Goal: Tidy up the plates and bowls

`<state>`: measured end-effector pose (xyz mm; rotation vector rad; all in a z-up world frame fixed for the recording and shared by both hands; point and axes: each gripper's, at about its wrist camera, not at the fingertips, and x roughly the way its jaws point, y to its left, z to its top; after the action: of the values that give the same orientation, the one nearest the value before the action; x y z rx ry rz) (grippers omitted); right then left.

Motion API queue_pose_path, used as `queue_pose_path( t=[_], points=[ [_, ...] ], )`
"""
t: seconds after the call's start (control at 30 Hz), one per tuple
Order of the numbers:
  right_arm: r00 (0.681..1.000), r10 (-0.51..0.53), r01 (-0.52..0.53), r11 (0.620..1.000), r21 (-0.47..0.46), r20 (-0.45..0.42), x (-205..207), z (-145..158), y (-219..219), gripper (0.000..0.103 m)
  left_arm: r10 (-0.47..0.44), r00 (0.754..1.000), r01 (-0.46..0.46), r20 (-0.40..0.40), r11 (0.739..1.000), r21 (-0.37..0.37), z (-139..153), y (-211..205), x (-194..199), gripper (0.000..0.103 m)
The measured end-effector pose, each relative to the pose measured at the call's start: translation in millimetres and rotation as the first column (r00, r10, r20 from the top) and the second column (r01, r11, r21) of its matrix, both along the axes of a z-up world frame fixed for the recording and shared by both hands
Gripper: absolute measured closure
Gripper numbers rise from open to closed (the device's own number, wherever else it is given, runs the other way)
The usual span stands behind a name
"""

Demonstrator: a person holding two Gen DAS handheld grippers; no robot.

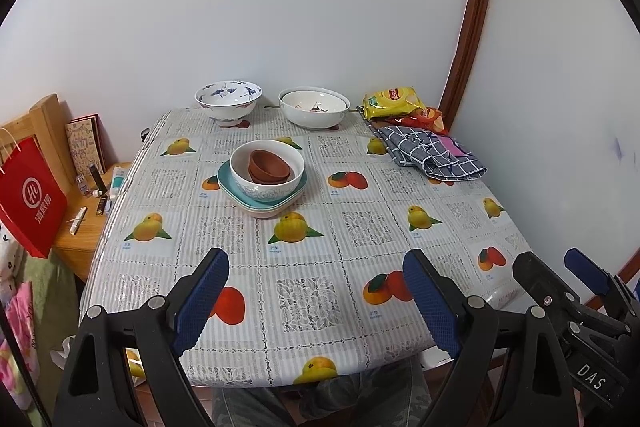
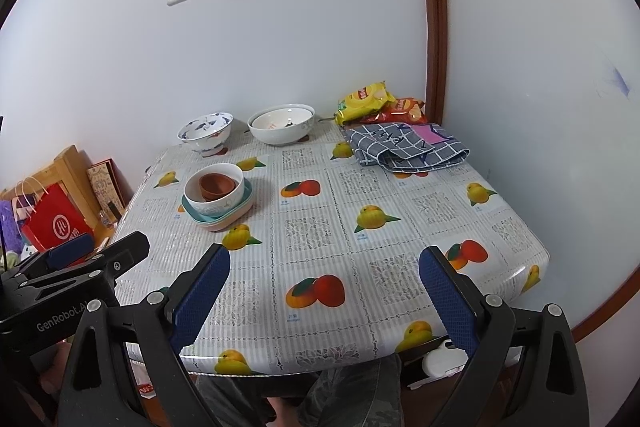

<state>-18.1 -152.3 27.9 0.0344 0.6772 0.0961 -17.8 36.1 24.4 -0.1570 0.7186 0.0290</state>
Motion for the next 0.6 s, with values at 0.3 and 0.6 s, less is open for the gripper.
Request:
queue_pose_path(
  t=[0.3,0.6],
  points=[
    [1.000,0.000,0.000,1.000,-0.001,0.000,-0.9,-0.8,0.1,0.008,-0.002,1.000,0.002,0.003,1.000,0.004,0.3,1.0,-2.7,0.015],
    [1.000,-0.004,0.004,1.000,0.004,0.006,-3.2,-0.4,-0.9,0.008,-0.001,1.000,0.001,0.005,1.000,0.009,0.8,1.3,-5.0,0.015]
  ],
)
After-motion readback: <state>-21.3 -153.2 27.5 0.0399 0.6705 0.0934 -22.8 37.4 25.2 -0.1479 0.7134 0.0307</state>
